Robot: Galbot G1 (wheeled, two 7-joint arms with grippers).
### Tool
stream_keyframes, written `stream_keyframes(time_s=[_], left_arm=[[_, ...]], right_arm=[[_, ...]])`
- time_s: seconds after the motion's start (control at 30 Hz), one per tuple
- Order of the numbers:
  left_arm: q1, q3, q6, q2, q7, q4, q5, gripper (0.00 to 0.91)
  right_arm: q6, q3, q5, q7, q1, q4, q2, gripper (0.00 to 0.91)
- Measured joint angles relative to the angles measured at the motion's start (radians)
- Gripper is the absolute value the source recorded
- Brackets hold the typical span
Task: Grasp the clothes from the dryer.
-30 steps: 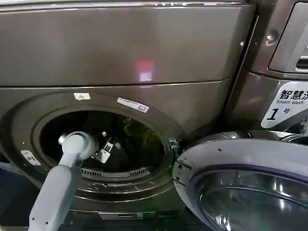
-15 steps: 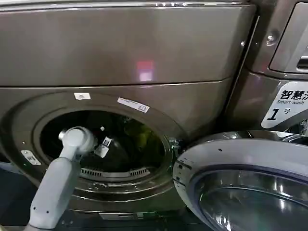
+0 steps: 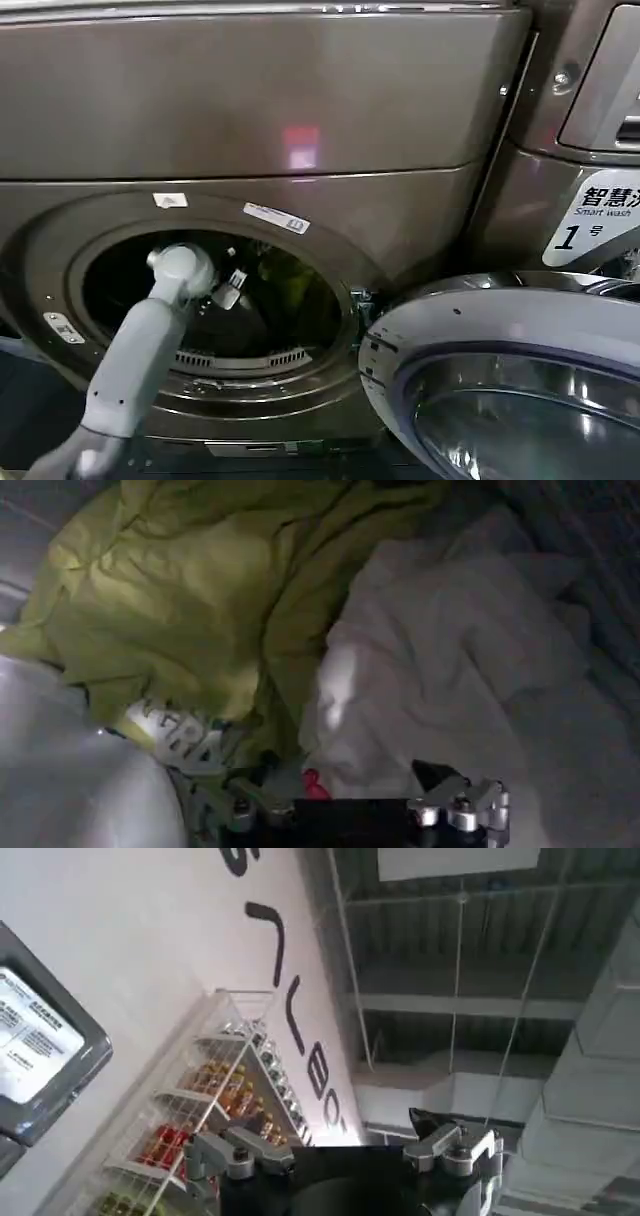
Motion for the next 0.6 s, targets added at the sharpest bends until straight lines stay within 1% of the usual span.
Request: stream_keyframes(time_s=[0.3, 0.6], left_arm=[[0.012, 0.028, 0.044, 0.042, 0.000, 0.026, -0.073, 0.907], [0.041, 0.023, 0.081, 0.067, -0.001, 0.037, -0.067, 0.907]], right_arm=[[0.001, -0.013, 0.000, 0.000, 0.005, 0.004, 0.001, 0.907], [0.002, -0.024, 0.000, 0.000, 0.008, 0.015, 0.010, 0.907]])
